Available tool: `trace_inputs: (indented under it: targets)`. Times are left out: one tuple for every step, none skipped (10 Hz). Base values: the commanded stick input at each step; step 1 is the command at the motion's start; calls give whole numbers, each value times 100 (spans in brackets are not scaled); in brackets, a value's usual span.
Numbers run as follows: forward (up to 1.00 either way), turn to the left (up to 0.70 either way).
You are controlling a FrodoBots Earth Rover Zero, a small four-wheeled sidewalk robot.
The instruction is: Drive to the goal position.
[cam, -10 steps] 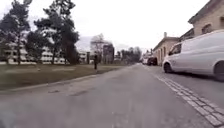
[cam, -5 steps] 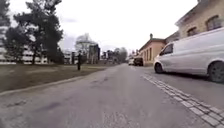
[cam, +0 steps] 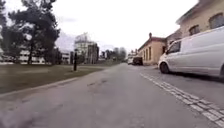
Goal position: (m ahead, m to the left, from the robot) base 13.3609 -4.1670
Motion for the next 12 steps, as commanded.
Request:
trace_inputs:
  targets:
    - [100, 0]
    - [100, 0]
    - [100, 0]
    - [100, 0]
    - [100, 0]
    - [100, 0]
    - [100, 0]
    - [100, 0]
    - [100, 0]
    - [100, 0]
    - [100, 0]
    - [100, 0]
